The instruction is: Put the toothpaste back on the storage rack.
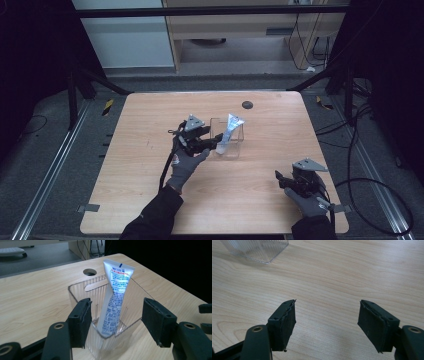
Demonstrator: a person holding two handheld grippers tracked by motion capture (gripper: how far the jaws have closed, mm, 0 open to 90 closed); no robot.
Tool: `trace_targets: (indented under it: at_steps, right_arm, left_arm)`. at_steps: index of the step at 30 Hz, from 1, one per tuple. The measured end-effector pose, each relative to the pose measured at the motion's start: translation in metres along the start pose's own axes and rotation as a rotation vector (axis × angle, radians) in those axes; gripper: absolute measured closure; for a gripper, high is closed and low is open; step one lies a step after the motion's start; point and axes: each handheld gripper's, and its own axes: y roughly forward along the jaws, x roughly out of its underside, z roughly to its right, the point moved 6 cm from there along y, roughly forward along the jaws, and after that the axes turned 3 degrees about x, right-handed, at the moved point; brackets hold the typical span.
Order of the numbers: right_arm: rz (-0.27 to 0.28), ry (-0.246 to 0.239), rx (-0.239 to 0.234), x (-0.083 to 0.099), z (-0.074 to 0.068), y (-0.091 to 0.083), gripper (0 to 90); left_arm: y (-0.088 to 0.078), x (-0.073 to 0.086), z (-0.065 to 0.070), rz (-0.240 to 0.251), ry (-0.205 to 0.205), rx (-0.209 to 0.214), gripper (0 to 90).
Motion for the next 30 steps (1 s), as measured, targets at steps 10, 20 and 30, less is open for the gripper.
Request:
trace_targets:
  at_steps: [10, 20, 30]
  right_arm:
    - [-0.001, 0.002, 0.009, 0.001, 0.001, -0.001, 29.6]
    - [-0.005, 0.018, 0.011, 0.003, 0.003, -0.002, 29.6]
    - [-0.012, 0.039, 0.024, 0.006, 0.006, -0.003, 28.6]
  left_arm:
    - [-0.052, 0.011, -0.012, -0.002, 0.033, -0.027, 37.1]
    - [-0.084, 0.052, -0.035, -0.065, 0.021, -0.093, 36.6]
    - [-0.117, 0.088, -0.063, -0.073, -0.012, -0.195, 35.3]
